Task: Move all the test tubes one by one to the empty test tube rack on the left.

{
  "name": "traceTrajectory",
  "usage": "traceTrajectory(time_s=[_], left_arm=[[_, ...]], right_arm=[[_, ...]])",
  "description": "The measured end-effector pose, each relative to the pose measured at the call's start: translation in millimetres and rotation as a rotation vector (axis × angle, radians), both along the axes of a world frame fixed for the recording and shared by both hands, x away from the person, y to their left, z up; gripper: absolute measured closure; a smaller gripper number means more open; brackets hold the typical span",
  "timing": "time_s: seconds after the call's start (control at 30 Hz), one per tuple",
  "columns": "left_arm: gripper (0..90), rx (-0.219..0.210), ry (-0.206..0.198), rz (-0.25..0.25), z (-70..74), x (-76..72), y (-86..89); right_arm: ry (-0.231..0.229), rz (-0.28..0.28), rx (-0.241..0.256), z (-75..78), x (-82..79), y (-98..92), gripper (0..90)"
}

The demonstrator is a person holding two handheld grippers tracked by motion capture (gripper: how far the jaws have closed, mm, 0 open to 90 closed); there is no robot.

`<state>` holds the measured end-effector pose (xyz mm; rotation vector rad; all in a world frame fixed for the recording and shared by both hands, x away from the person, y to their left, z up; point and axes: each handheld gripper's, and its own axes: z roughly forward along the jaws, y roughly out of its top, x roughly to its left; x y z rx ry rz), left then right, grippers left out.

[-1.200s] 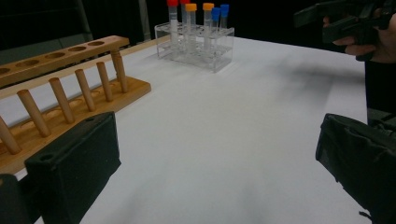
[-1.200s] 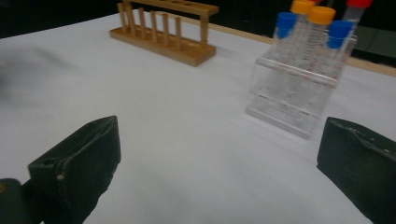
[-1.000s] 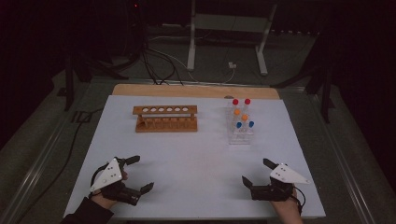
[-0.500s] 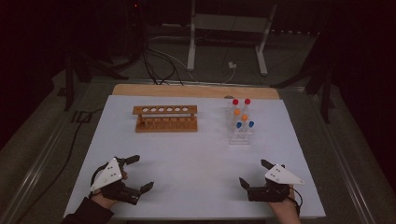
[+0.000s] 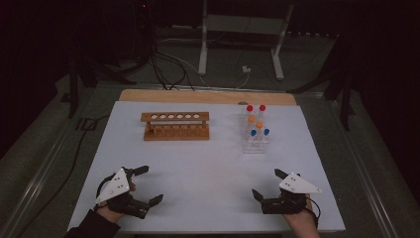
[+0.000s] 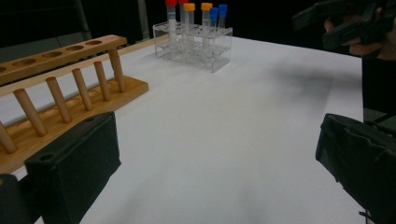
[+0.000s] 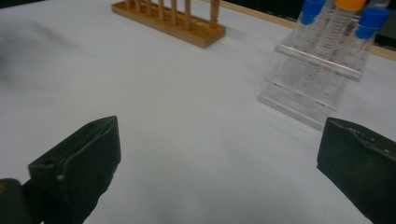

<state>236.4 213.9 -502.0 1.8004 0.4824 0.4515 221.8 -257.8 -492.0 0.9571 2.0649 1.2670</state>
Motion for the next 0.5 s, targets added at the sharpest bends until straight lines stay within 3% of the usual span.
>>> traceTrajectory(time_s=[0.27, 0.5], left_arm=[[0.5, 0.004, 0.002, -0.004, -0.5, 0.6, -1.1], [0.5, 0.0, 0.0, 0.002, 0.1, 0.4, 0.2]], right_arm=[[-0.006, 0.008, 0.036, 18.3, -1.2, 3.6, 0.0], [-0.053, -0.008, 0.051, 32.5, -3.1, 4.9, 0.0]])
